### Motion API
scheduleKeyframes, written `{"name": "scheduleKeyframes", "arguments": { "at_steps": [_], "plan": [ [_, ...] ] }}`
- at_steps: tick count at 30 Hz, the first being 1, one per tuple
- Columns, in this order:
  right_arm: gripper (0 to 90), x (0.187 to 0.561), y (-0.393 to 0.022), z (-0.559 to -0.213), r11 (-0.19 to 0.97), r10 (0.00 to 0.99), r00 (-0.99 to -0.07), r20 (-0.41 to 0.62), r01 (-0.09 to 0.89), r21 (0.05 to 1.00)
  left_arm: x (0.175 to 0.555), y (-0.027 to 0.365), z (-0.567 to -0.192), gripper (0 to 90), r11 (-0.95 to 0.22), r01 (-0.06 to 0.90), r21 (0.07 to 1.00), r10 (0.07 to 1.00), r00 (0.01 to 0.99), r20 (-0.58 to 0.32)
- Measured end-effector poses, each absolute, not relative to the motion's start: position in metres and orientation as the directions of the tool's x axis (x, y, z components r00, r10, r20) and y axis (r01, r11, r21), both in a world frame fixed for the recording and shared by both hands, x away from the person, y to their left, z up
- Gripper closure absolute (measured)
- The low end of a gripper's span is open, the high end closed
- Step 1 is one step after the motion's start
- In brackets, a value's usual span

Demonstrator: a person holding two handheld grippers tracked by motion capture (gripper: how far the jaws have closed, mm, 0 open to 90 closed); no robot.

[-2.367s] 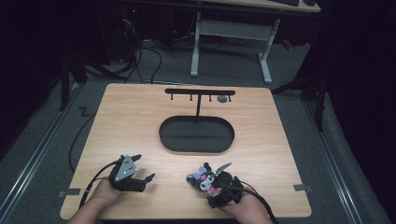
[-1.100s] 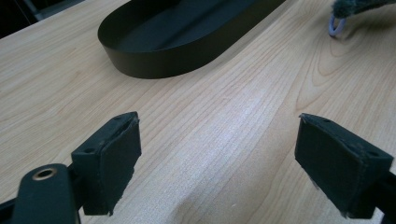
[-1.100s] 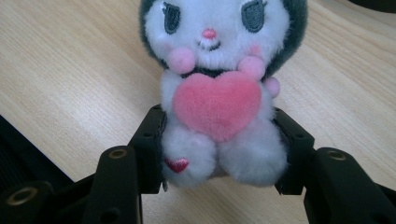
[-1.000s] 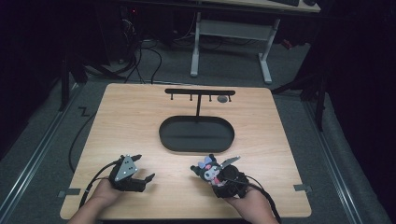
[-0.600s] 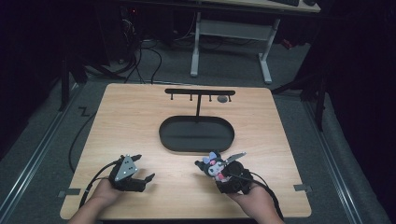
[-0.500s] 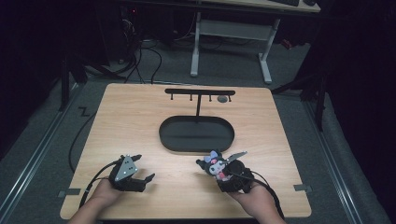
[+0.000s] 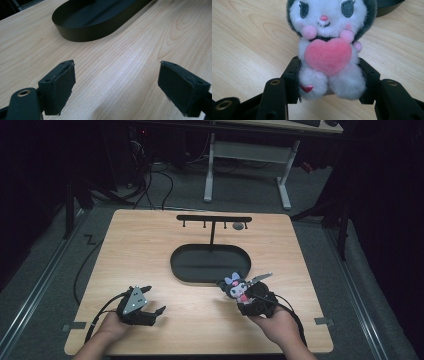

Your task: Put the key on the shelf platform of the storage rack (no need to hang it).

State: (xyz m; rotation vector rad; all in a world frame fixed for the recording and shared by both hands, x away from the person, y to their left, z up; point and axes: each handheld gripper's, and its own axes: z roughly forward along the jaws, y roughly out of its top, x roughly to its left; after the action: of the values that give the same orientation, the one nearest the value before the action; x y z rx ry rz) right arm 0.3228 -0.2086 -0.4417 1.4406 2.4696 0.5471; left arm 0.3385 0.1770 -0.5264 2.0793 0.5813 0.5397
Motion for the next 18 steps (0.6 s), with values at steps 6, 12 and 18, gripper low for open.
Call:
{"name": "scheduleKeyframes", "arguments": {
  "at_steps": [6,12,18],
  "plan": [
    [48.0,0.330,-0.211,-0.438,0.433,0.879,-0.476,-0.012,0.788,0.439,0.338,0.177,-0.526,15.4,-0.500,0.199,0.843,0.584,0.796,0.159],
    [48.0,0.337,-0.214,-0.435,0.429,0.881,-0.472,-0.016,0.785,0.447,0.338,0.177,-0.526,15.4,-0.500,0.199,0.843,0.584,0.796,0.158],
    [48.0,0.344,-0.214,-0.432,0.418,0.888,-0.460,-0.019,0.788,0.452,0.338,0.177,-0.526,15.4,-0.499,0.199,0.843,0.584,0.797,0.158]
  ]
}}
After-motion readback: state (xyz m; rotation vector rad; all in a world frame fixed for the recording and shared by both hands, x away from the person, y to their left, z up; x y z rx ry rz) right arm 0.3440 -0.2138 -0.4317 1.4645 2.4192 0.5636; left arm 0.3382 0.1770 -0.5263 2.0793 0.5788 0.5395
